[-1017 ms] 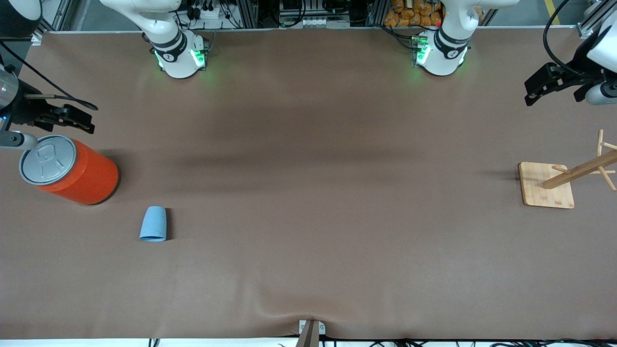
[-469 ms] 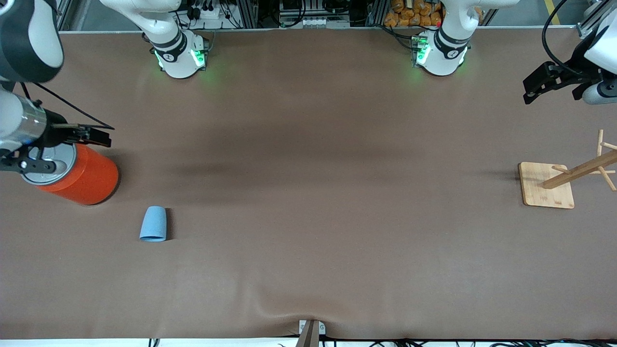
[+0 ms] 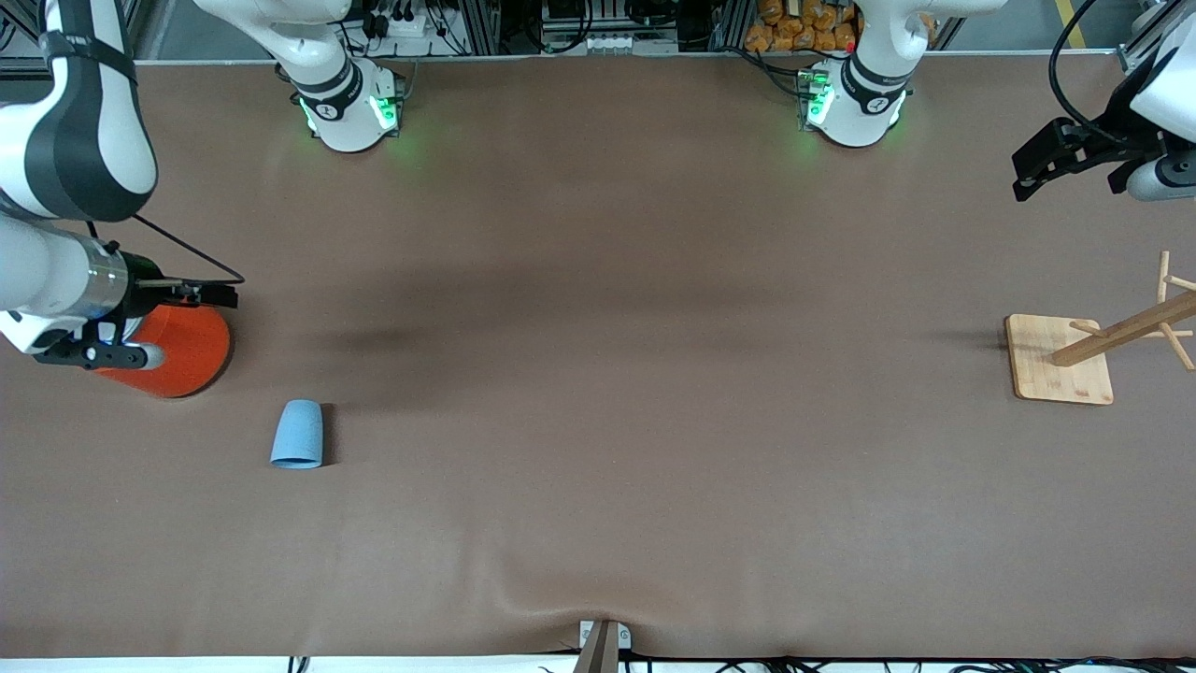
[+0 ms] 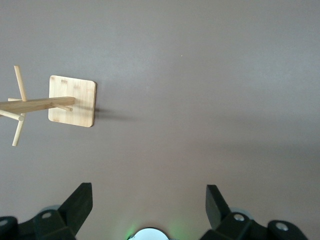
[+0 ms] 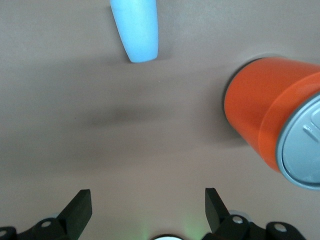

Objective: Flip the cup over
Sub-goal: 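Move the right gripper down past the red can toward the blue cup, then close the right gripper around the blue cup lying on its side, then lift the cup with the right gripper while the left gripper reaches over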

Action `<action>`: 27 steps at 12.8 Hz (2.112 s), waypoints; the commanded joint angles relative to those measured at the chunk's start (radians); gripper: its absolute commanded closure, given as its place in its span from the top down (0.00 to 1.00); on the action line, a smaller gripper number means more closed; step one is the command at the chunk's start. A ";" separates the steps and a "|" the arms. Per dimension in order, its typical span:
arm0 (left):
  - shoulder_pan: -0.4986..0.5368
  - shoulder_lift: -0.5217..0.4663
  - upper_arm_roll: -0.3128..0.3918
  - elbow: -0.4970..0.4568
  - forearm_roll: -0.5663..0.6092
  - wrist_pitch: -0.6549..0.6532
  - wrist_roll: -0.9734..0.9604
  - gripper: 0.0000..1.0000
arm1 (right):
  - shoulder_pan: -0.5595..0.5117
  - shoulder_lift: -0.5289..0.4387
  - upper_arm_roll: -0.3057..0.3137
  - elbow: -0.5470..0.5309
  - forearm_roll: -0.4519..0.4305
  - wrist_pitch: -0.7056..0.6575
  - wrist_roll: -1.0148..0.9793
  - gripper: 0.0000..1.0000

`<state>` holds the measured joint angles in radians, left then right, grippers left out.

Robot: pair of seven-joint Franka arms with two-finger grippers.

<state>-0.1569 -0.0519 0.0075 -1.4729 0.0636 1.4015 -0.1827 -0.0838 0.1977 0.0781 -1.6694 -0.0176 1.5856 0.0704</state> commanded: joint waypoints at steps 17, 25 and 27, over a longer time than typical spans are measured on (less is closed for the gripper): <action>0.002 -0.025 -0.034 0.011 -0.155 -0.047 0.005 1.00 | -0.004 0.462 0.014 -0.047 -0.019 0.835 -0.196 1.00; 0.000 -0.017 -0.031 0.026 -0.146 -0.045 -0.024 1.00 | 0.021 0.457 0.022 -0.053 -0.012 0.814 -0.182 0.28; -0.003 -0.014 -0.034 0.045 -0.145 -0.045 -0.032 1.00 | 0.068 0.438 0.022 -0.052 -0.012 0.818 -0.196 0.28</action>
<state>-0.1585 -0.0683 -0.0253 -1.4585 -0.0684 1.3696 -0.1976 -0.0539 0.6653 0.0958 -1.7201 -0.0183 2.4151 -0.1198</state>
